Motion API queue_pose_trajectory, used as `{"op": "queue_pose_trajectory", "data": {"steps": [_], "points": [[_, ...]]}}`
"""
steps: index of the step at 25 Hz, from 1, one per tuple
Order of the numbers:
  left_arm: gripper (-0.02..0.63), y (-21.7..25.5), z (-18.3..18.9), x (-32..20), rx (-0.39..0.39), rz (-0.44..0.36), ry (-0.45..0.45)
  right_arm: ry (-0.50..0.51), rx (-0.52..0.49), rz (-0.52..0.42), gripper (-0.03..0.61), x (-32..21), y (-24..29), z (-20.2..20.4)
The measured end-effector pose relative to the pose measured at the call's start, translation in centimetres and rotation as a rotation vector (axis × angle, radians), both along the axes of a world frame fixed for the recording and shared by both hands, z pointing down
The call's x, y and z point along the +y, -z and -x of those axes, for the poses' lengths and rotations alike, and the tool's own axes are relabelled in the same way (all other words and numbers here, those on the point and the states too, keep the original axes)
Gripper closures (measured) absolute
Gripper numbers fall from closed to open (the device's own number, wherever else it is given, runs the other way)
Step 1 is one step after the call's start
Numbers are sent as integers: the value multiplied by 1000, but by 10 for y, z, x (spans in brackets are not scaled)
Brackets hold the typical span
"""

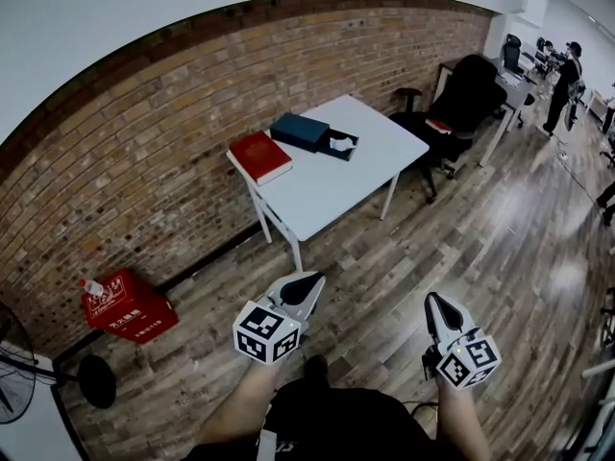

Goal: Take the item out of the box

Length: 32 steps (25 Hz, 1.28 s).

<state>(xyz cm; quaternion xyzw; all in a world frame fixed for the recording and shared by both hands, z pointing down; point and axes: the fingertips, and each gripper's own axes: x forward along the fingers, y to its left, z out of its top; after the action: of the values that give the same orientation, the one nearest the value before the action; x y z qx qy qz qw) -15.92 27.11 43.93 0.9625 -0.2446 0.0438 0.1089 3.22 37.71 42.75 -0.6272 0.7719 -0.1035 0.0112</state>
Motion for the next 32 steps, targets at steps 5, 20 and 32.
{"op": "queue_pose_trajectory", "data": {"steps": [5,20,32], "points": [[607,3,3,-70,5,3,-9,-19,4,14,578,-67,4,1],[609,-3,-17,-176,52,12,-98,1,6,70,578,-196,-13,-15],[607,-23,-114,-301,-68,17,-70,110,-82,151,578,-357,-49,-98]]}}
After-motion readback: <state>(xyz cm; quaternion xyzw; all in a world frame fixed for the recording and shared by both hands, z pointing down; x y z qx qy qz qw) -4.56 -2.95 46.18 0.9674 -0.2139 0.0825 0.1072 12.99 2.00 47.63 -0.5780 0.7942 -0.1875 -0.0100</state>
